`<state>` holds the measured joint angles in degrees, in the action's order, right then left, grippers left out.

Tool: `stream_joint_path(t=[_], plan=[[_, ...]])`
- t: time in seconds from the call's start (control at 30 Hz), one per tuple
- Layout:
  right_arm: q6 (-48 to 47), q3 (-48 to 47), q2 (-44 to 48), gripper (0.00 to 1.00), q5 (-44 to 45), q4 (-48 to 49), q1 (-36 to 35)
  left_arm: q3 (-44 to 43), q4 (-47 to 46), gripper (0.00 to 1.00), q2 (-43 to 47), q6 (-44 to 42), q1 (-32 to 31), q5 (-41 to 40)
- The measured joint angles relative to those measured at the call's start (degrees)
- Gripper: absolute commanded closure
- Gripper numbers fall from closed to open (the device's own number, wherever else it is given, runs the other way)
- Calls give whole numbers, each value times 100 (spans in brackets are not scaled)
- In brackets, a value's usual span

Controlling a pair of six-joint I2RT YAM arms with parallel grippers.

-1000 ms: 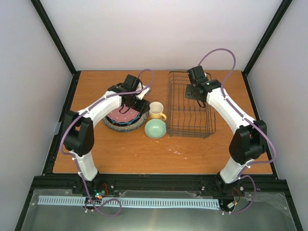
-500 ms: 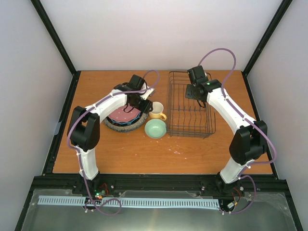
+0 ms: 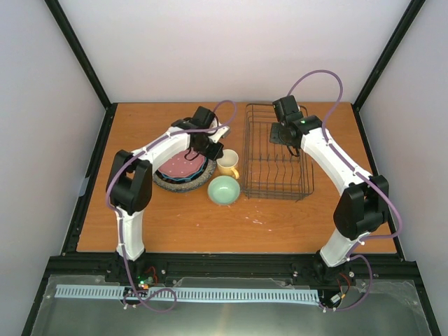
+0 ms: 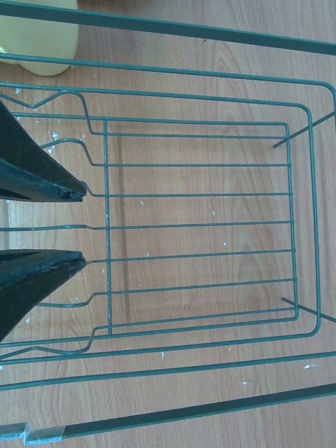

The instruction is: Load the mixed dishes into the dish rack

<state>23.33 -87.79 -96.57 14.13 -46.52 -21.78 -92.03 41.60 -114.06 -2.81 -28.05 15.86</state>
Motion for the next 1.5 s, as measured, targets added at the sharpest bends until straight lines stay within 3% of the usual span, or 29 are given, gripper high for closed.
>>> stream_joint_path(t=[0.1,0.43,0.63,0.83,1.03,1.13,1.27,1.37,1.5], plan=[[-2,0,0,78,0,0,0,-109,-17,99,-92,-31,-4,44],[-4,0,0,79,0,-4,0,-136,24,99,-149,-17,-4,72],[-11,0,2,80,-92,22,0,-33,-15,99,44,120,-46,-522],[0,0,170,78,-448,232,2,466,-487,99,1099,247,-59,-1401],[153,-2,570,71,-1335,691,114,542,-1740,99,2667,179,-59,-1784],[555,348,791,68,-2588,1598,417,796,-2524,99,3228,125,-59,-1716],[1753,1473,887,64,-4494,3501,715,2131,-4210,99,4385,57,-57,-1460],[3193,2339,640,62,-5587,5379,649,3165,-5294,99,4968,81,-57,-1259],[5239,3091,232,62,-6279,8004,566,4052,-6262,99,5134,184,-57,-1036]])
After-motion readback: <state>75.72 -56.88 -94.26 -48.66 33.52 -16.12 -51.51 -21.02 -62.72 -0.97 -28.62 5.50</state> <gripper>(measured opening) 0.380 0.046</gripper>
